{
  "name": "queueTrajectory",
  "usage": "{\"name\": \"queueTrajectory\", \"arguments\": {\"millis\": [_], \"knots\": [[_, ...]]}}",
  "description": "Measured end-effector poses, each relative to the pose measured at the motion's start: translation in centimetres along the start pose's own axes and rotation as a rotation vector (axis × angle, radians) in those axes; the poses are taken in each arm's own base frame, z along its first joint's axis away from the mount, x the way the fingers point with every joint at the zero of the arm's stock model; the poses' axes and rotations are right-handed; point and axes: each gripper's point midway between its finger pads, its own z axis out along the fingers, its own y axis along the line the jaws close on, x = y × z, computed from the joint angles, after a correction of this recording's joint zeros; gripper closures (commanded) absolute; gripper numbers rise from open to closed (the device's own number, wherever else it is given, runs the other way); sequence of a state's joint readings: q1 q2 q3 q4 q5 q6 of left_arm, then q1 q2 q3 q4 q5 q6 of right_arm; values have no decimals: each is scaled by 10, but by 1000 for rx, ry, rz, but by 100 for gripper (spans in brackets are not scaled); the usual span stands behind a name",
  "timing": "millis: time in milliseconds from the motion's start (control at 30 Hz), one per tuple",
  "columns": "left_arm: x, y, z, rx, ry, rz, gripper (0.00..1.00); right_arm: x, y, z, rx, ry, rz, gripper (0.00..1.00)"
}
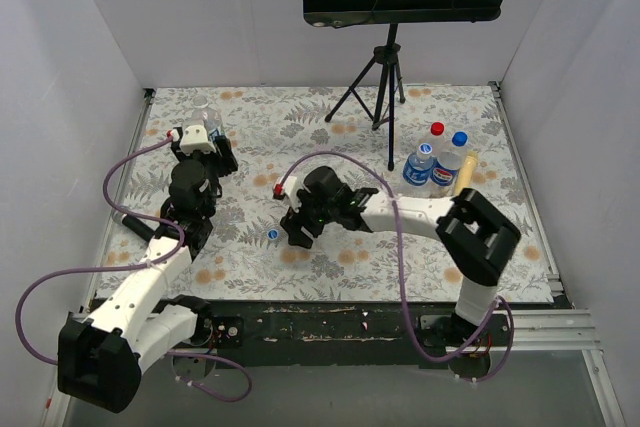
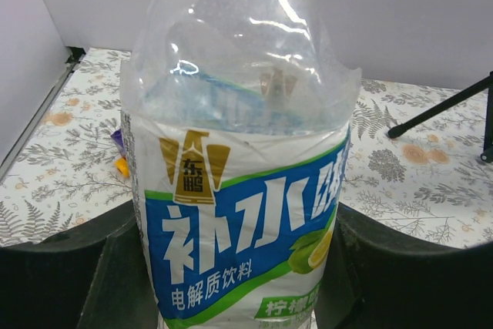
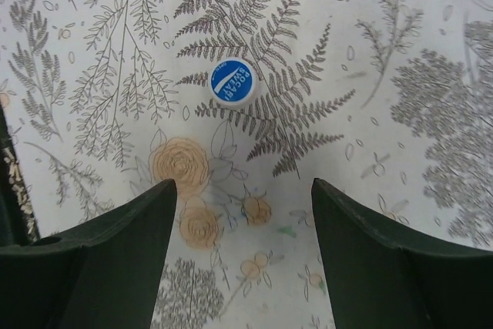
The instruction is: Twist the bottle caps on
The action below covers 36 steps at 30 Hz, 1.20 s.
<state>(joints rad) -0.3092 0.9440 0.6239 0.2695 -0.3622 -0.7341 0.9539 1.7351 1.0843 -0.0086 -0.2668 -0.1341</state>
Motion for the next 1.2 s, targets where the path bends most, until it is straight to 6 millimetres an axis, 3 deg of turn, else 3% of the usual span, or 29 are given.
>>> {"name": "queueTrajectory", "arguments": {"millis": [167, 267, 467, 667, 733, 900, 1200], "knots": [[-2, 4, -1, -20, -8, 15, 49, 16, 7, 47, -27, 32, -26, 26], [-2, 5, -1, -21, -8, 19, 49, 11, 7, 65, -21, 9, -49, 28], [-3, 5, -1, -20, -8, 24, 49, -2, 2, 83, 5, -32, -72, 41], [-5, 3, -2, -14, -16, 26, 49, -4, -4, 86, 30, -33, -79, 62], [-6, 2, -3, -10, -17, 28, 48, -3, -6, 86, 40, -33, -76, 65], [-5, -6, -4, 34, -14, 42, 48, 13, -7, 67, 74, 10, -47, 65], [-2, -28, -7, 148, -5, 57, 48, 80, -27, -16, 233, 224, 154, 65]]}}
